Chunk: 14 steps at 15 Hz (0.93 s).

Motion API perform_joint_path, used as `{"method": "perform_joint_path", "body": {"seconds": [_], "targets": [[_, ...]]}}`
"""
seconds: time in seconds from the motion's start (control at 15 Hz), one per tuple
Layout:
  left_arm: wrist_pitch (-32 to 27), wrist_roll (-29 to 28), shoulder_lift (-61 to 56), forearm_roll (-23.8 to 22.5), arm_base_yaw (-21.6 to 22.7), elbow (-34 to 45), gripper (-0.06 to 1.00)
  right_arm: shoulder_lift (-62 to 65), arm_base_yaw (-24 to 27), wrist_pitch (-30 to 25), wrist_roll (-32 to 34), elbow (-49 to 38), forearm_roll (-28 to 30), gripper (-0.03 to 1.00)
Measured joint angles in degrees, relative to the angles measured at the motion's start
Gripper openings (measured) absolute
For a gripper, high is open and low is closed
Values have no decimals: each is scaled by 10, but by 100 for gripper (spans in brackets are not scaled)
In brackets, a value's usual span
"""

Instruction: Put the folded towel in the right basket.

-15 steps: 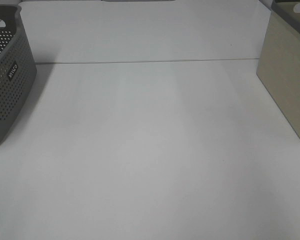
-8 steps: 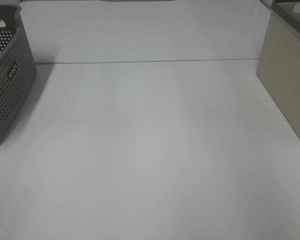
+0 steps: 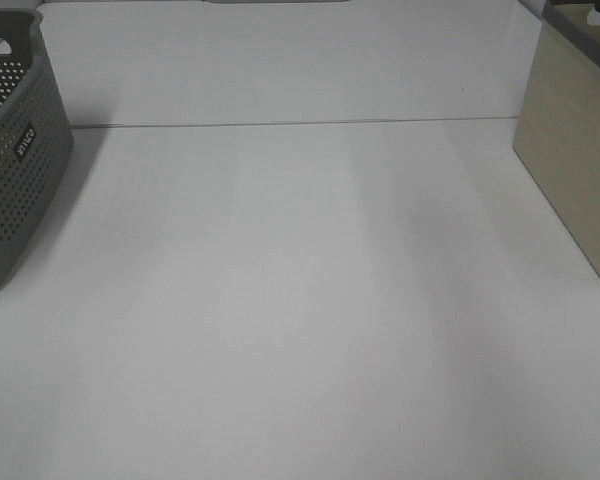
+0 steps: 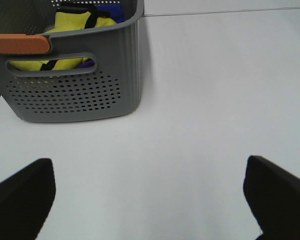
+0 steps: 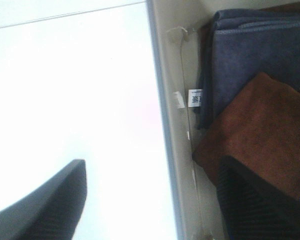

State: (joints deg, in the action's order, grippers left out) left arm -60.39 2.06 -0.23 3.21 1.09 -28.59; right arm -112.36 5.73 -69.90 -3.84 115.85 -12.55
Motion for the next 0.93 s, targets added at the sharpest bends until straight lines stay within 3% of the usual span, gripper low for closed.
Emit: {"method": "perform_joint_path", "body": {"seconds": [0.13,0.4,0.93], "targets": [[0,0,0,0,0,0,97,20,-37,-1,17,0,36,70],[0,0,0,0,0,0,97,103,-46,1,29,-40,66,70],[0,0,0,0,0,0,97,399,-46,1,29,-457,88,70]]}}
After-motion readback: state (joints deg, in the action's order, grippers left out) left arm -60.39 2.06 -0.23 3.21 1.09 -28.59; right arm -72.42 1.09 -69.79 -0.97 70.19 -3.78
